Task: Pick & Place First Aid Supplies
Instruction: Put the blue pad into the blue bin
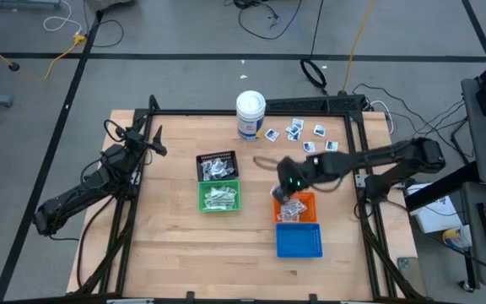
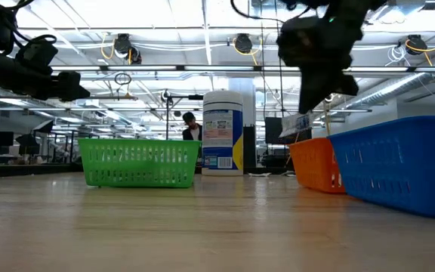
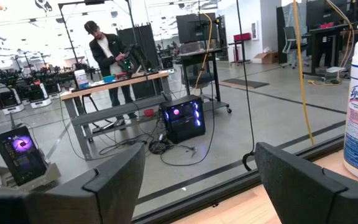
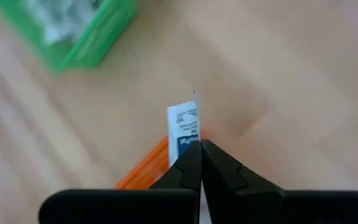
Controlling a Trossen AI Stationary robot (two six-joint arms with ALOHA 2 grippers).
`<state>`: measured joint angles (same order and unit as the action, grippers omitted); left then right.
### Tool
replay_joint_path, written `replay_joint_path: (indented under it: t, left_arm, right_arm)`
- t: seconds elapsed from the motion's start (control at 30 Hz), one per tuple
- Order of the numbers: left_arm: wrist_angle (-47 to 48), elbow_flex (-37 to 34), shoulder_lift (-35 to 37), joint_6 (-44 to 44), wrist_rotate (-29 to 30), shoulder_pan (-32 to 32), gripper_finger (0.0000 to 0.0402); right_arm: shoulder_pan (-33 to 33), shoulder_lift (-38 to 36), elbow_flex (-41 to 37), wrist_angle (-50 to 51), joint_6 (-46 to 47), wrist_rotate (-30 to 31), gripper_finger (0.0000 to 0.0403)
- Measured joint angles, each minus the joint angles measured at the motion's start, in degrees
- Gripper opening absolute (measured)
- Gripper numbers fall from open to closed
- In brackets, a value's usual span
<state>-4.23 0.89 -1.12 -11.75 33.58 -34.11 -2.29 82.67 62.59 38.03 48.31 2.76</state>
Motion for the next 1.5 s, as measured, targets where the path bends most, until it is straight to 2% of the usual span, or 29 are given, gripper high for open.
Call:
replay_joint_path:
  t: [0.4,0.67,1.07,1.37,1.5]
  left_arm:
    - [0.0,0.0,0.02,0.0,0.0,0.01,0.0305]
    - [0.0,0.0,0.0,0.0,0.0,0.01,0.0306]
    - [0.0,0.0,0.02,0.0,0.0,0.02,0.0306]
    - [0.0,0.0,0.0,0.0,0.0,0.02,0.0305]
    - [0.0,0.0,0.01,0.0,0.0,0.0,0.0306]
  right_arm:
    - [-19.77,-1.08,0.03,0.21,5.52,-0.09,0.0]
    - [-27.87,-1.27,0.02,0.27,6.56,0.04,0.0]
    - [-31.33,4.83,0.02,1.92,0.45,2.03,0.0]
    - [-31.54,5.27,-1.37,2.44,0.27,3.15,0.0001]
    - [-31.54,5.27,-2.5,2.45,2.37,3.09,0.0014]
